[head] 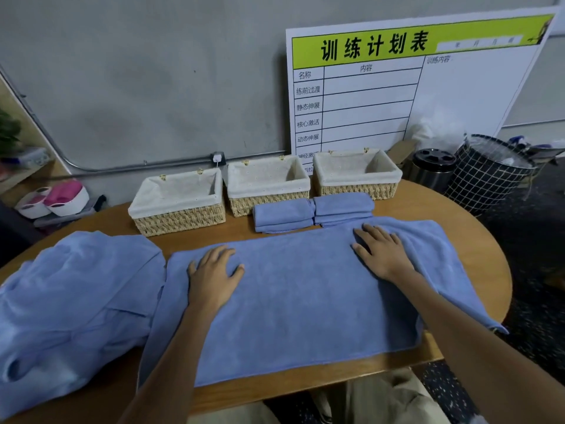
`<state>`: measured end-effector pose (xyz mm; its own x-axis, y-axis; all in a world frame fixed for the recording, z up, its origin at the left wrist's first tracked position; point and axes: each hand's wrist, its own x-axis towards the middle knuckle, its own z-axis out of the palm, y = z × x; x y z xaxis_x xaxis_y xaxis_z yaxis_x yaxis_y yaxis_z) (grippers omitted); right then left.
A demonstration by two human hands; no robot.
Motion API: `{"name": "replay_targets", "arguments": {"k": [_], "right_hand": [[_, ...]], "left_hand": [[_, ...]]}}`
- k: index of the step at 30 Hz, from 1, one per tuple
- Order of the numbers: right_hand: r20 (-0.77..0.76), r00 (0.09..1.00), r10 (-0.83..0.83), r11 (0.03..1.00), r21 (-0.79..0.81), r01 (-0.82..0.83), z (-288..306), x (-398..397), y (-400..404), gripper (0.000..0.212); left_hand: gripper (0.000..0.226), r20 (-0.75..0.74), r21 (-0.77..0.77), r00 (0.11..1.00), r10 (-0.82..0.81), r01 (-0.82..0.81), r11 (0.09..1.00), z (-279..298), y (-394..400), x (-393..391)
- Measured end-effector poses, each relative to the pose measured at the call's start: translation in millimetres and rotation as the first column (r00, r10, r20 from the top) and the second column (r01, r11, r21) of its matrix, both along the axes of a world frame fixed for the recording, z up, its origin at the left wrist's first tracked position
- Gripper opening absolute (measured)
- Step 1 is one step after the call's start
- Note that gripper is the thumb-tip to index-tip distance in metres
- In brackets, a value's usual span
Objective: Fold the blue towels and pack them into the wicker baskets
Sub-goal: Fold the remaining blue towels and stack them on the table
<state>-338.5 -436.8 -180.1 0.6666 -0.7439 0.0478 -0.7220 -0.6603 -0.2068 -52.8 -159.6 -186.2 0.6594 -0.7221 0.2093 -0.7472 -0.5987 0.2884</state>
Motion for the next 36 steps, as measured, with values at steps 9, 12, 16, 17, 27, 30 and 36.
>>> {"name": "replay_targets", "arguments": {"k": [9,12,16,17,27,30,36], "right_hand": [[0.486,0.87,0.089,0.987,0.074,-0.143,12.2,-24.2,-21.6,0.028],[0.614,0.786,-0.075,0.996,0.079,0.033,25.8,-51.2,-47.0,0.025],[0.426,0.894,-0.136,0.986,0.148,0.079,19.8,-81.4,-71.0,0.035],[0.401,0.909,-0.115,0.99,0.124,0.071,13.6,-85.3,-73.8,0.037],[0.028,0.993,0.11,0.993,0.038,-0.111,-2.9,-98.5,-124.0,0.098],[0.054,0.993,0.105,0.993,-0.066,-0.101,-0.6,-100.2,-118.6,0.085],[0.062,0.992,0.11,0.993,-0.046,-0.107,-3.2,-108.7,-110.4,0.069]], "left_hand": [[0.033,0.096,-0.024,0.995,0.03,-0.028,0.999,-2.8,-4.9,-0.2],[0.042,0.13,-0.13,0.992,0.008,0.009,0.991,8.3,-31.9,-25.5],[0.055,-0.019,0.039,0.99,-0.142,0.143,0.989,9.6,-85.5,-78.6],[0.056,-0.041,0.095,0.989,-0.141,0.145,0.985,4.0,-91.7,-84.2],[0.06,-0.05,0.127,0.992,-0.116,0.122,0.984,-3.5,-92.9,-84.3],[0.053,0.016,0.003,0.996,-0.092,0.092,0.996,-6.7,-90.1,-84.5],[0.058,0.078,-0.018,0.993,-0.085,0.087,0.996,-7.3,-88.5,-83.7]]}}
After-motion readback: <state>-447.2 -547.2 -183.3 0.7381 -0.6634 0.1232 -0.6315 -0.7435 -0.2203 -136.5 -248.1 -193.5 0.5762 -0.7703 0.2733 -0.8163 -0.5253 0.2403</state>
